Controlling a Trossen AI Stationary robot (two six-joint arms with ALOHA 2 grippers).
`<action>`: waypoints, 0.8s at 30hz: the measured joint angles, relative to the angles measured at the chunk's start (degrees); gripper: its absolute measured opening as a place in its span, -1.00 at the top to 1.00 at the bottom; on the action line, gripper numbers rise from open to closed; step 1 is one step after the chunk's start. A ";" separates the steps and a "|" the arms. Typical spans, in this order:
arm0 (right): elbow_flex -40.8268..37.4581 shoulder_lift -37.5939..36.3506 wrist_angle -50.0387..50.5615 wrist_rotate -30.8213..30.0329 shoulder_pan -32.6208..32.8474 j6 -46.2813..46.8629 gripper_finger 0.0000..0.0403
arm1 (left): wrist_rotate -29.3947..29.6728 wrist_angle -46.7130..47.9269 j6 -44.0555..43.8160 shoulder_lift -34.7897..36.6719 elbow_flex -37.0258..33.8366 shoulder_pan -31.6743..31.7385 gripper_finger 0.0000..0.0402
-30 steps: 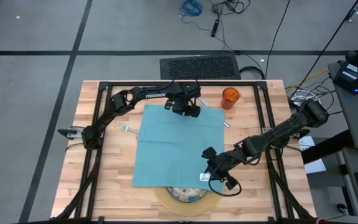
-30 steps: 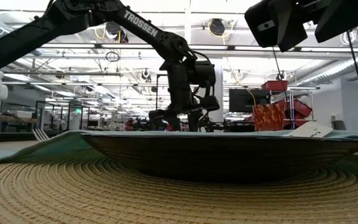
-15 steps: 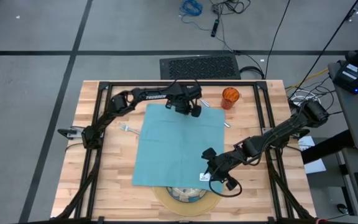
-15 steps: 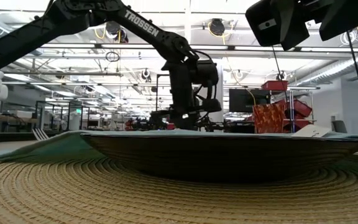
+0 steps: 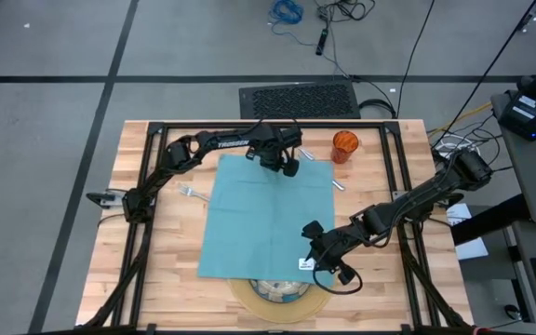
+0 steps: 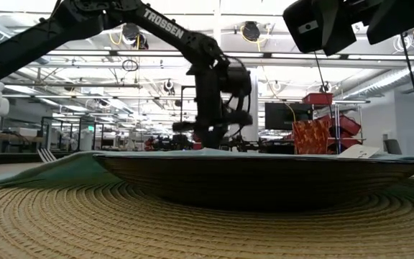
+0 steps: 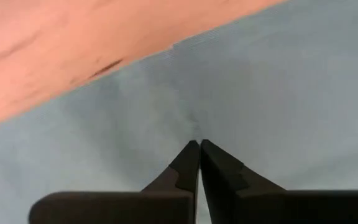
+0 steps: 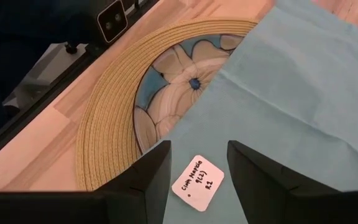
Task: Set table place
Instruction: Fold the blue napkin
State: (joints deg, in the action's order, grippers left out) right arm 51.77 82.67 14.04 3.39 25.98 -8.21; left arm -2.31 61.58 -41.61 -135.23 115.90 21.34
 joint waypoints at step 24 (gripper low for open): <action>-0.07 5.89 -9.86 11.51 -13.35 -11.84 0.26 | -0.28 11.44 6.06 0.23 8.62 -0.63 1.00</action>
State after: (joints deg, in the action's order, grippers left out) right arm 51.70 88.57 4.18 14.90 12.63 -20.05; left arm -2.58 73.02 -35.55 -135.00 124.52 20.71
